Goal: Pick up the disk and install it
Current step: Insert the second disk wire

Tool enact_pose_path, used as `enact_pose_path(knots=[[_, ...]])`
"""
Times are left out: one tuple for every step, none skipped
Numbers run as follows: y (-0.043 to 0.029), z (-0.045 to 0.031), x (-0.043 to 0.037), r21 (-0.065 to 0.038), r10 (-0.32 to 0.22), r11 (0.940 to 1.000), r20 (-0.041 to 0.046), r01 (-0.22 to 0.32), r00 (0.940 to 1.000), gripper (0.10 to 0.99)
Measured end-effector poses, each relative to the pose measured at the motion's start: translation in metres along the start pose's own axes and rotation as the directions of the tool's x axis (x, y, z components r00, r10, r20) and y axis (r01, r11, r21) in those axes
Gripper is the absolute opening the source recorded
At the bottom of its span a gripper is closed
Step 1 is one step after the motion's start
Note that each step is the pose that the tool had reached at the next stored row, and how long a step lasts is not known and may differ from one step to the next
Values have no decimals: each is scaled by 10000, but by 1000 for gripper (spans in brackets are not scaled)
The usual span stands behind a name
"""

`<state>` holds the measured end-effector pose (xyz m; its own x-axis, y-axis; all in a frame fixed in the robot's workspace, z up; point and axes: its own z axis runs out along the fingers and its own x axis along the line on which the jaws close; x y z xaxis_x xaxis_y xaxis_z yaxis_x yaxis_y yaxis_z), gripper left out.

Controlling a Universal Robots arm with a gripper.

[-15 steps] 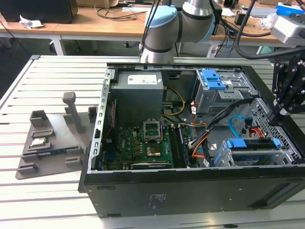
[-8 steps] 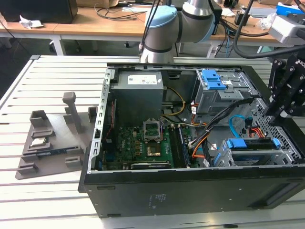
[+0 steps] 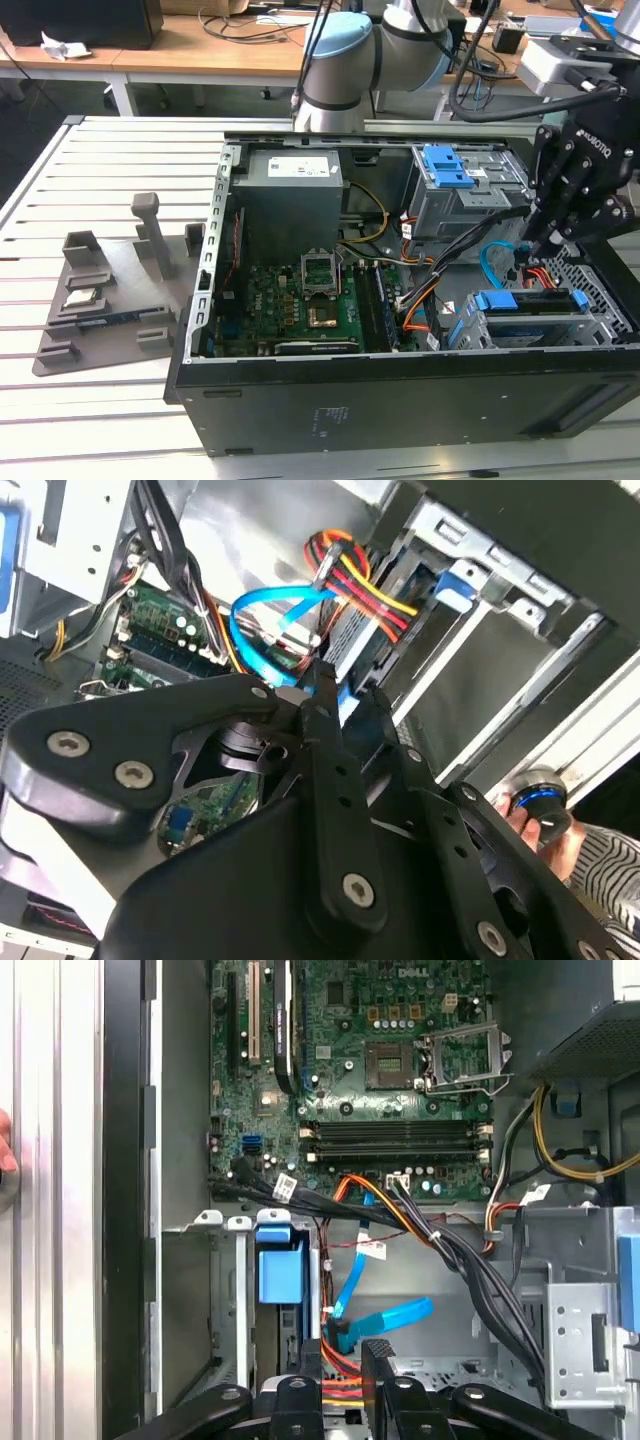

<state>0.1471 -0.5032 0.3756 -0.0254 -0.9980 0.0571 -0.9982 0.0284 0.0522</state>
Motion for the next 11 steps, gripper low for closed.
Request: enact_pose_path(knots=[[17, 10, 0, 1, -5, 10000, 1, 5, 10000, 302], [47, 20, 0, 1, -17, 10000, 0, 17, 10000, 302], [74, 28, 1, 2, -26, 10000, -1, 26, 10000, 302], [112, 40, 1, 2, -37, 10000, -1, 37, 10000, 302], [127, 46, 2, 3, -47, 10000, -2, 47, 10000, 302], [130, 47, 2, 4, -62, 10000, -2, 62, 10000, 302], [129, 47, 2, 4, -67, 10000, -4, 67, 10000, 302], [129, 46, 2, 5, -70, 10000, -5, 70, 10000, 302], [129, 46, 2, 5, -73, 10000, -5, 73, 10000, 302], [129, 47, 2, 5, -75, 10000, -4, 75, 10000, 290], [130, 47, 2, 5, -77, 10000, -5, 77, 10000, 290]])
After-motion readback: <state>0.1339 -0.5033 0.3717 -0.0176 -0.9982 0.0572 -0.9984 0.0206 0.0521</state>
